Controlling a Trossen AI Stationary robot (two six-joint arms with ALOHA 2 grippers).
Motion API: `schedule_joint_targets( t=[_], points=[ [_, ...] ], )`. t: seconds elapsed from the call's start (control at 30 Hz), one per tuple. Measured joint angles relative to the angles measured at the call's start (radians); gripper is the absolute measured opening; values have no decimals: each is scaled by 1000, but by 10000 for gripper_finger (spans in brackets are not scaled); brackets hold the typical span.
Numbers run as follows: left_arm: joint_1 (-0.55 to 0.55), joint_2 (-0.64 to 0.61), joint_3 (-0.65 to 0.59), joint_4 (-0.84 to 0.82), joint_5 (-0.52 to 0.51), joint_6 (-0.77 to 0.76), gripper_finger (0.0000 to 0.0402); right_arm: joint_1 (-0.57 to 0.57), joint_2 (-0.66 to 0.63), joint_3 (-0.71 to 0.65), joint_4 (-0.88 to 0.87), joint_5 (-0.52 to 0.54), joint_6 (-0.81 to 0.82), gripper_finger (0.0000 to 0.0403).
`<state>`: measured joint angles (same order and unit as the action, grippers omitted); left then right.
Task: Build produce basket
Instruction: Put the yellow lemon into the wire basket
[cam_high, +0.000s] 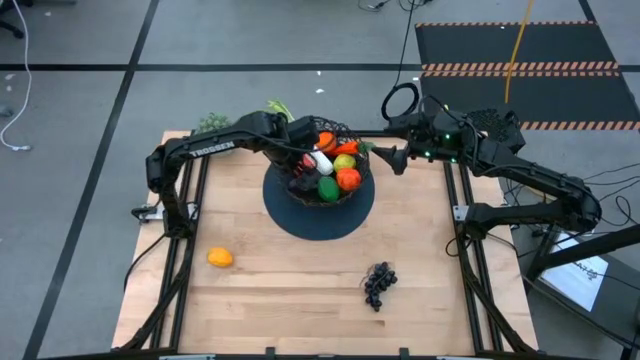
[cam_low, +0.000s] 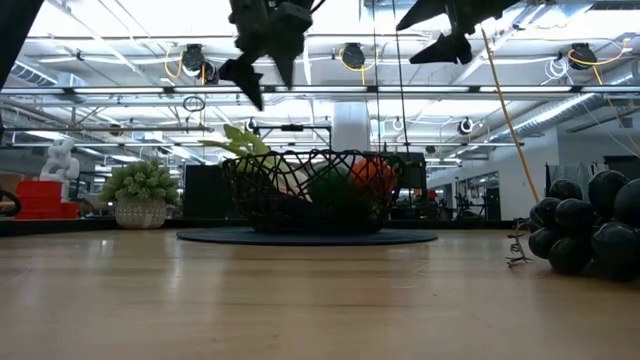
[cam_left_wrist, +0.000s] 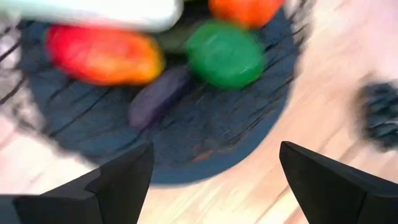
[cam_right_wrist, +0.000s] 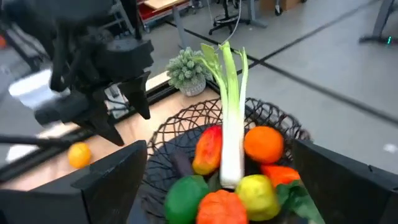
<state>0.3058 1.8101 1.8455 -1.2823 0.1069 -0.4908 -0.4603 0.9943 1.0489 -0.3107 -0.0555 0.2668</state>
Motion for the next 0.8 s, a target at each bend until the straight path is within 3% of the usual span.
schedule_joint_targets(
  t=[0.4, 0.8],
  points=[
    [-111, -43, -3, -222, -117, -79, 346, 75, 0, 0, 0, -1, 397, 393],
    [-341, -51, -69, -235, -190, -149, 346, 186, 1, -1, 0, 1, 548, 393]
  ],
)
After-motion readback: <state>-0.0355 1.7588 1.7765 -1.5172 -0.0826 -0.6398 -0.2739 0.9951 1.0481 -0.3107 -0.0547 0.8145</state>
